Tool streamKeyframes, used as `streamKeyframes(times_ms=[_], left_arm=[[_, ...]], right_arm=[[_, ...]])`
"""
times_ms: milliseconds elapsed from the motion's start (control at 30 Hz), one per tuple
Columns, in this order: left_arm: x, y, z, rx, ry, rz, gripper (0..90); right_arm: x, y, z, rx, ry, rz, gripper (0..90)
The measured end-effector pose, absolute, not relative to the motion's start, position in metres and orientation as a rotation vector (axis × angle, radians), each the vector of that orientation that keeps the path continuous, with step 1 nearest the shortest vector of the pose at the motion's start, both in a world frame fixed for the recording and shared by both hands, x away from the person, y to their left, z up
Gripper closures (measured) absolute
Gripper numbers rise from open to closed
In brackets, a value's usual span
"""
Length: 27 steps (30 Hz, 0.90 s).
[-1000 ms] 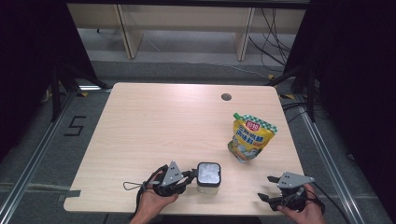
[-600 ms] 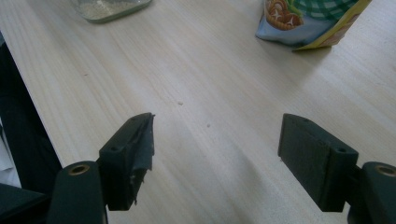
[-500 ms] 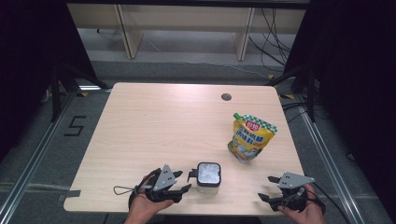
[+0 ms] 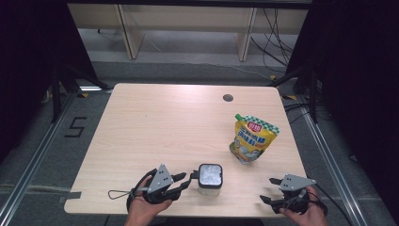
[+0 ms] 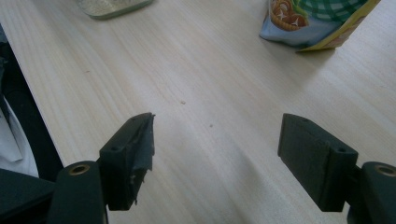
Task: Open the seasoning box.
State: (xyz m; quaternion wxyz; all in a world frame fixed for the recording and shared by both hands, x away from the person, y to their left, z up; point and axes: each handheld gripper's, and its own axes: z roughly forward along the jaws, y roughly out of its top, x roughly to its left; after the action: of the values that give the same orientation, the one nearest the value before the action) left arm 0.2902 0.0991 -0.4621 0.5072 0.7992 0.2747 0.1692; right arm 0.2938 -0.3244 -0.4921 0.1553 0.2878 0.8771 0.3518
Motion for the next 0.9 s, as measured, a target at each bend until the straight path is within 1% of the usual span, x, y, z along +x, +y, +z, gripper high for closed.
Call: streamKeyframes(times_ms=[67, 133, 200, 233, 267, 333, 433, 633, 900], left_arm=[[0.289, 0.099, -0.46, 1.915, 0.656, 0.414, 78.3], [0.287, 0.098, -0.452, 1.909, 0.63, 0.469, 82.8], [0.287, 0.097, -0.45, 1.905, 0.632, 0.475, 85.7], [0.288, 0.096, -0.449, 1.898, 0.631, 0.47, 85.7], [0.289, 0.095, -0.447, 1.898, 0.64, 0.471, 88.4], [0.291, 0.093, -0.446, 1.904, 0.632, 0.476, 89.1], [0.294, 0.085, -0.448, 1.905, 0.638, 0.441, 89.2], [0.303, 0.08, -0.444, 1.903, 0.637, 0.442, 89.3], [0.313, 0.075, -0.453, 1.928, 0.651, 0.415, 89.3]], right_arm=[[0.293, -0.324, -0.492, 0.823, 2.514, 1.008, 28.1], [0.292, -0.323, -0.491, 0.81, 2.511, 1.011, 28.1], [0.293, -0.322, -0.491, 0.795, 2.507, 1.01, 28.1], [0.292, -0.322, -0.491, 0.797, 2.507, 1.008, 28.1], [0.293, -0.321, -0.491, 0.78, 2.512, 1.012, 28.1], [0.292, -0.319, -0.49, 0.781, 2.514, 1.007, 28.1], [0.291, -0.318, -0.49, 0.785, 2.511, 1.003, 28.1], [0.291, -0.319, -0.49, 0.786, 2.51, 1.009, 28.1], [0.29, -0.319, -0.49, 0.797, 2.515, 1.009, 28.1]])
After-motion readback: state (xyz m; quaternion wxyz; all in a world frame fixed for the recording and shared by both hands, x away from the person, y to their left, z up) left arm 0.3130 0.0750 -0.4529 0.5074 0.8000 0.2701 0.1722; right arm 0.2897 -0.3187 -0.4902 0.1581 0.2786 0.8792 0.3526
